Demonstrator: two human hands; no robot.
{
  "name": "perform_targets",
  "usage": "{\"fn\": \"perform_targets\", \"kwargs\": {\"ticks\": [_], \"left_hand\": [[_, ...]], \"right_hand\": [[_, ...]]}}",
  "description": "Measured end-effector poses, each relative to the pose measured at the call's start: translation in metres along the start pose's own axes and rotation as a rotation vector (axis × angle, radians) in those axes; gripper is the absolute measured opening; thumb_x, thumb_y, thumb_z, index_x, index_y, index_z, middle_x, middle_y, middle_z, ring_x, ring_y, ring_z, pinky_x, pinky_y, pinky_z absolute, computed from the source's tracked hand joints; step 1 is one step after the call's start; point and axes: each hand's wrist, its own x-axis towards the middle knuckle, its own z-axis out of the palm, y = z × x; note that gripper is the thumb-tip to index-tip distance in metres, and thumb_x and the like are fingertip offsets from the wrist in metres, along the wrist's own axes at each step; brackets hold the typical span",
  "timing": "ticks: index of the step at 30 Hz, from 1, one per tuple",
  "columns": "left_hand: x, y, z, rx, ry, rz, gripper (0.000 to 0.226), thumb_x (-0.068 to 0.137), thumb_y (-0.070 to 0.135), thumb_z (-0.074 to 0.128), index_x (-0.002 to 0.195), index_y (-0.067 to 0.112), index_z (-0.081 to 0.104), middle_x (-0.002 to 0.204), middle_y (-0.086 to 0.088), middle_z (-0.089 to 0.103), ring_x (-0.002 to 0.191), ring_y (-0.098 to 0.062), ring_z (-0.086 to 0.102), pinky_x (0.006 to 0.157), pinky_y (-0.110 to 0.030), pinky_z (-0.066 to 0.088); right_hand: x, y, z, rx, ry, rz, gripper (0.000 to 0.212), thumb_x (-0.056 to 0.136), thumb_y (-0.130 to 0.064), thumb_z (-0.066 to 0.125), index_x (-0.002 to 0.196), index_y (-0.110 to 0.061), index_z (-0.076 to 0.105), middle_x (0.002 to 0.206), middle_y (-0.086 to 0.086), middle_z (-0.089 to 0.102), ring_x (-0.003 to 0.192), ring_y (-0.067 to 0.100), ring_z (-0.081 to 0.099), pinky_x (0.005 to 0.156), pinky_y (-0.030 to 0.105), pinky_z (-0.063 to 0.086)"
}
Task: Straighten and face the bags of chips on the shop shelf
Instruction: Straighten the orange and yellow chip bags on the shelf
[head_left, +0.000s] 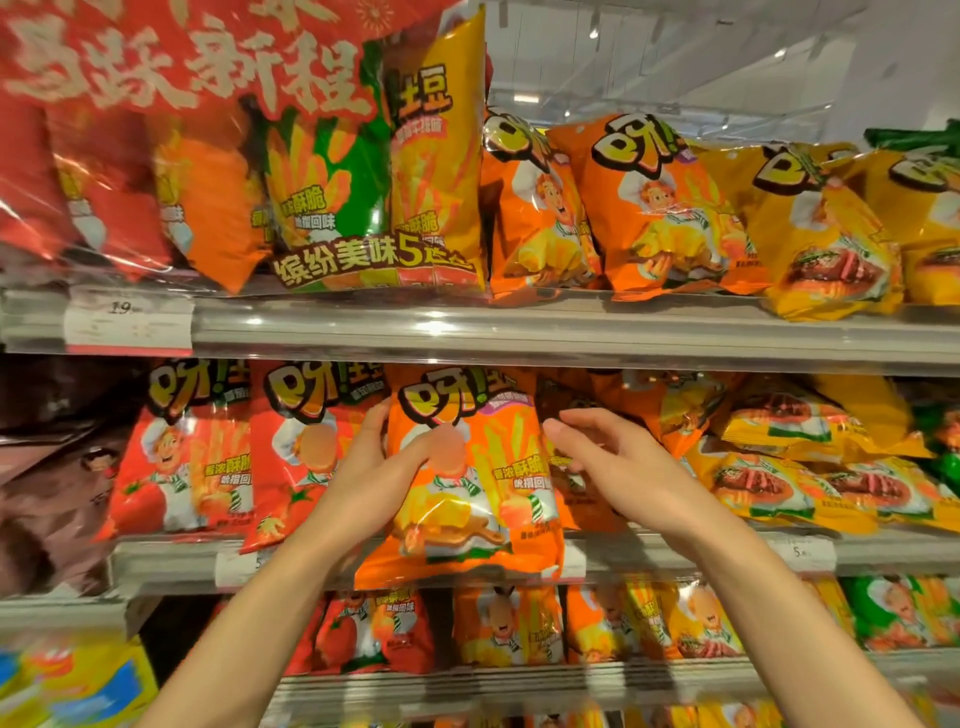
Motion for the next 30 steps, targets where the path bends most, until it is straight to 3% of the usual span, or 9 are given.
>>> {"fn": "perform_targets", "kwargs": {"ticks": [3, 6, 10, 14, 18, 21, 23, 25, 30], "left_hand": [[-0.01, -0.003, -0.026, 0.056, 0.019, 0.025, 0.045, 0.09, 0.036, 0.069, 0.127, 0.045, 0.045, 0.112, 0.026, 0.057, 0.108, 0.001, 0.057, 0.086, -0.024, 0.04], [-0.019, -0.004, -0.048, 0.096, 0.052, 0.053, 0.047, 0.089, 0.037, 0.071, 0.121, 0.055, 0.043, 0.114, 0.033, 0.053, 0.108, 0.008, 0.054, 0.087, -0.021, 0.042], [-0.024, -0.005, -0.067, 0.134, 0.135, 0.06, 0.061, 0.087, 0.033, 0.073, 0.14, 0.04, 0.043, 0.112, 0.031, 0.057, 0.098, 0.013, 0.058, 0.08, -0.013, 0.043], [-0.029, -0.003, -0.077, 0.204, 0.175, 0.082, 0.061, 0.089, 0.03, 0.072, 0.138, 0.042, 0.037, 0.104, 0.036, 0.05, 0.075, 0.036, 0.047, 0.063, 0.003, 0.038], [-0.03, -0.004, -0.081, 0.193, 0.178, 0.097, 0.058, 0.089, 0.025, 0.072, 0.136, 0.039, 0.04, 0.106, 0.03, 0.055, 0.076, 0.033, 0.051, 0.061, 0.006, 0.037], [-0.03, -0.004, -0.085, 0.185, 0.18, 0.105, 0.056, 0.088, 0.028, 0.073, 0.131, 0.043, 0.04, 0.107, 0.026, 0.061, 0.083, 0.026, 0.058, 0.073, -0.004, 0.045], [-0.03, -0.005, -0.09, 0.176, 0.191, 0.112, 0.058, 0.087, 0.032, 0.074, 0.133, 0.043, 0.041, 0.109, 0.022, 0.065, 0.089, 0.017, 0.062, 0.079, -0.014, 0.047], [-0.03, -0.004, -0.093, 0.166, 0.196, 0.117, 0.058, 0.086, 0.033, 0.073, 0.135, 0.043, 0.042, 0.112, 0.022, 0.066, 0.091, 0.016, 0.062, 0.077, -0.014, 0.045], [-0.03, -0.002, -0.097, 0.162, 0.2, 0.129, 0.059, 0.086, 0.036, 0.073, 0.138, 0.041, 0.044, 0.119, 0.019, 0.065, 0.1, 0.007, 0.064, 0.079, -0.017, 0.046]], "right_hand": [[0.02, 0.002, 0.005, -0.323, 0.1, 0.017, 0.063, 0.091, -0.067, 0.052, 0.133, -0.02, 0.058, 0.126, 0.004, 0.063, 0.114, 0.02, 0.06, 0.091, 0.034, 0.048], [0.043, 0.0, 0.021, -0.599, 0.01, 0.107, 0.079, 0.089, -0.076, 0.041, 0.132, -0.012, 0.055, 0.133, 0.015, 0.059, 0.12, 0.034, 0.056, 0.089, 0.037, 0.045], [0.065, -0.012, 0.043, -0.71, -0.076, 0.225, 0.107, 0.084, -0.086, 0.032, 0.153, -0.005, 0.03, 0.151, 0.019, 0.044, 0.136, 0.037, 0.046, 0.107, 0.044, 0.041], [0.072, -0.016, 0.055, -0.701, -0.123, 0.267, 0.122, 0.075, -0.092, 0.039, 0.155, -0.002, 0.022, 0.151, 0.019, 0.044, 0.134, 0.037, 0.048, 0.106, 0.043, 0.044], [0.07, -0.015, 0.054, -0.573, -0.096, 0.256, 0.103, 0.081, -0.073, 0.062, 0.15, -0.004, 0.029, 0.146, 0.017, 0.049, 0.125, 0.032, 0.056, 0.088, 0.034, 0.048], [0.068, -0.013, 0.049, -0.441, -0.049, 0.213, 0.093, 0.082, -0.06, 0.071, 0.148, -0.006, 0.034, 0.142, 0.015, 0.052, 0.123, 0.03, 0.055, 0.086, 0.031, 0.044], [0.067, -0.009, 0.046, -0.339, 0.001, 0.152, 0.092, 0.08, -0.058, 0.073, 0.148, -0.008, 0.035, 0.128, 0.011, 0.06, 0.105, 0.026, 0.061, 0.08, 0.03, 0.047], [0.067, -0.007, 0.047, -0.249, 0.045, 0.075, 0.088, 0.078, -0.059, 0.074, 0.142, -0.01, 0.04, 0.115, 0.006, 0.064, 0.088, 0.02, 0.061, 0.075, 0.031, 0.05], [0.079, -0.003, 0.069, -0.323, 0.243, -0.036, 0.064, 0.083, -0.059, 0.069, 0.115, -0.005, 0.056, 0.102, 0.014, 0.064, 0.099, 0.034, 0.063, 0.079, 0.036, 0.05]]}}
